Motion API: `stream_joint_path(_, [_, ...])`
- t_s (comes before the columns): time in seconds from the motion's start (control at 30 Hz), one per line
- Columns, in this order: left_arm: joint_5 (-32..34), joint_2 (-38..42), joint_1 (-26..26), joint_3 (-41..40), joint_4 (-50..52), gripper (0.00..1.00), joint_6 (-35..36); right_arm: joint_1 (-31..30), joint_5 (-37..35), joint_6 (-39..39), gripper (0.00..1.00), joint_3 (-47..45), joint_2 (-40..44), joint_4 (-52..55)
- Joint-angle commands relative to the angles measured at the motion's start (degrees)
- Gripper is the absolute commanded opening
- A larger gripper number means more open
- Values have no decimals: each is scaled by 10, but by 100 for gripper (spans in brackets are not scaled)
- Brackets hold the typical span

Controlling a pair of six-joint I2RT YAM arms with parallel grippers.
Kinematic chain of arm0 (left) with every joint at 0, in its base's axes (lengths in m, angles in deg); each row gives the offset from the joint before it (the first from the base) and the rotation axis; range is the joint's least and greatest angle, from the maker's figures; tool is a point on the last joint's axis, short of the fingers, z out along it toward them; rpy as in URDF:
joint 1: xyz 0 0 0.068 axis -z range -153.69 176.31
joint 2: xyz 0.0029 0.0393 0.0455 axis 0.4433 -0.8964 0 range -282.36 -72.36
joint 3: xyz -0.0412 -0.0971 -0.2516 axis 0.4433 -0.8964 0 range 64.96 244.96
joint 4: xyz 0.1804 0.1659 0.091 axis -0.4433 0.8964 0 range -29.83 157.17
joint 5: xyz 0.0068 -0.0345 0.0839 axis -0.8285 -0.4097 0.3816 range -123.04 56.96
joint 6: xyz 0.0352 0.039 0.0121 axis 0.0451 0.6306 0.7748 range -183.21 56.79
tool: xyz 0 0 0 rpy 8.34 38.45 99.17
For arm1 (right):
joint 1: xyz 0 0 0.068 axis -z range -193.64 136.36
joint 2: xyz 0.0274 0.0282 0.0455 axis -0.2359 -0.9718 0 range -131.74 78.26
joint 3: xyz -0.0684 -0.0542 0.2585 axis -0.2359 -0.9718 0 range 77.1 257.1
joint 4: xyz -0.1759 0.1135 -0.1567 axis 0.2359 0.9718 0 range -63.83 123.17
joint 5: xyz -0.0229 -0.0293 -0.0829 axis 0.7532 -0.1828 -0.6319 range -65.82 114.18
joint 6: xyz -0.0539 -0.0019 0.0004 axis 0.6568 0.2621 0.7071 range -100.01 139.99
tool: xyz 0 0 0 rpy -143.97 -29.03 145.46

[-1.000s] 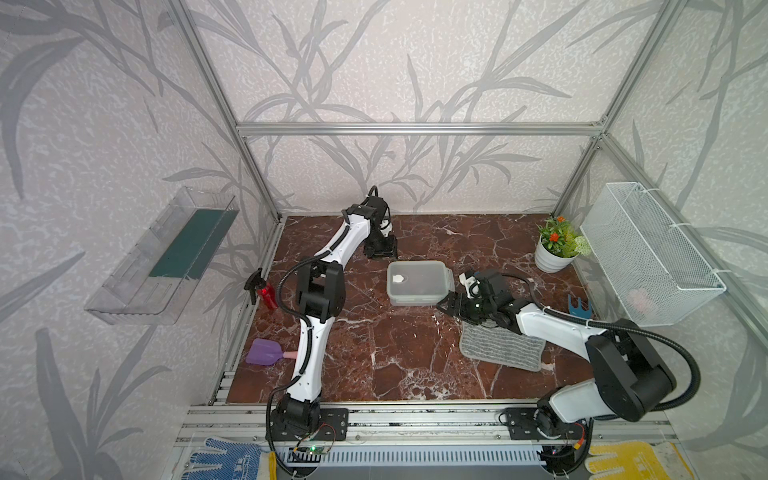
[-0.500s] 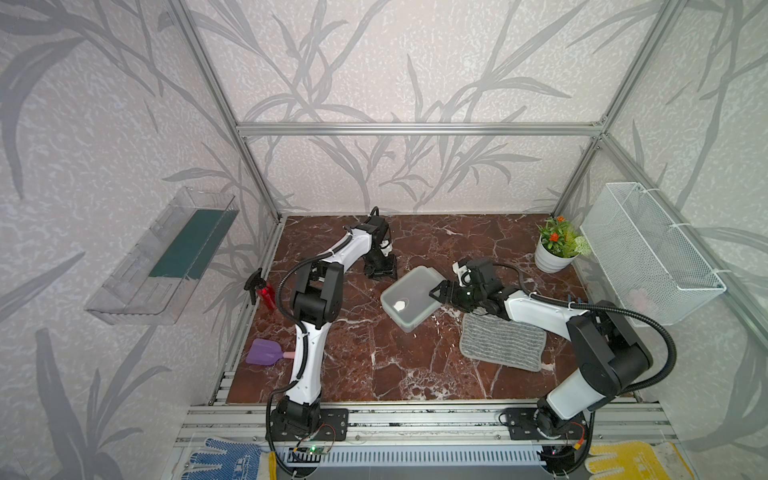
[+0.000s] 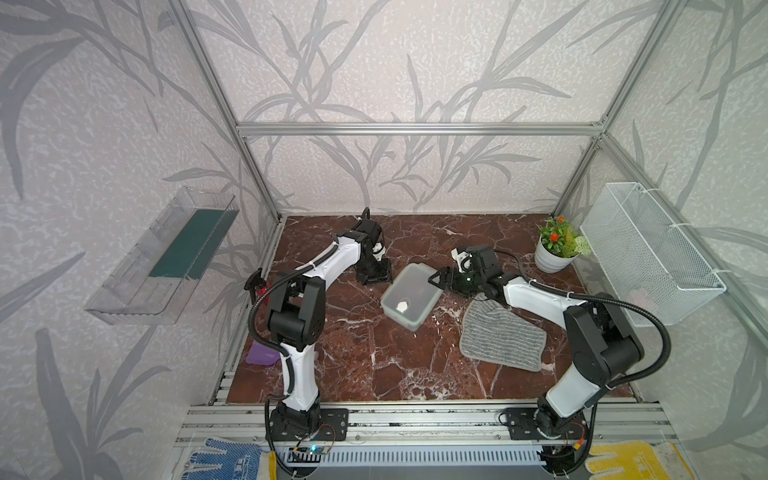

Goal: Wipe the insides of the lunch boxes
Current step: Adjust the lunch box at the center of the board, then open the fastener of the lunch box.

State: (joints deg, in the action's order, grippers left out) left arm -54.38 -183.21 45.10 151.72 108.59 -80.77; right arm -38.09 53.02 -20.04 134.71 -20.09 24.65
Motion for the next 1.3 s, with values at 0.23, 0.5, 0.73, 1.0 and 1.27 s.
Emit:
stream_joint_path(0.23, [-11,80,36,-102,-35,53,-42,9,71,11,79,105,-109,-21])
stream_joint_path(0.5, [56,110,40,-65,6,53,-39,32,65,53,79,128,-90,36])
stream_joint_path(0.73, [30,104,57,11,1,53,-50,60,88,81,80,26,-3,51])
stream_joint_path(1.0, [-19,41,110,39,-14,52,-53,60,192,38,75,-97,26,-92])
stream_joint_path(1.27, [-18,7,124,8,-15,50,-51,60,223,-18,75,-155,30,-207])
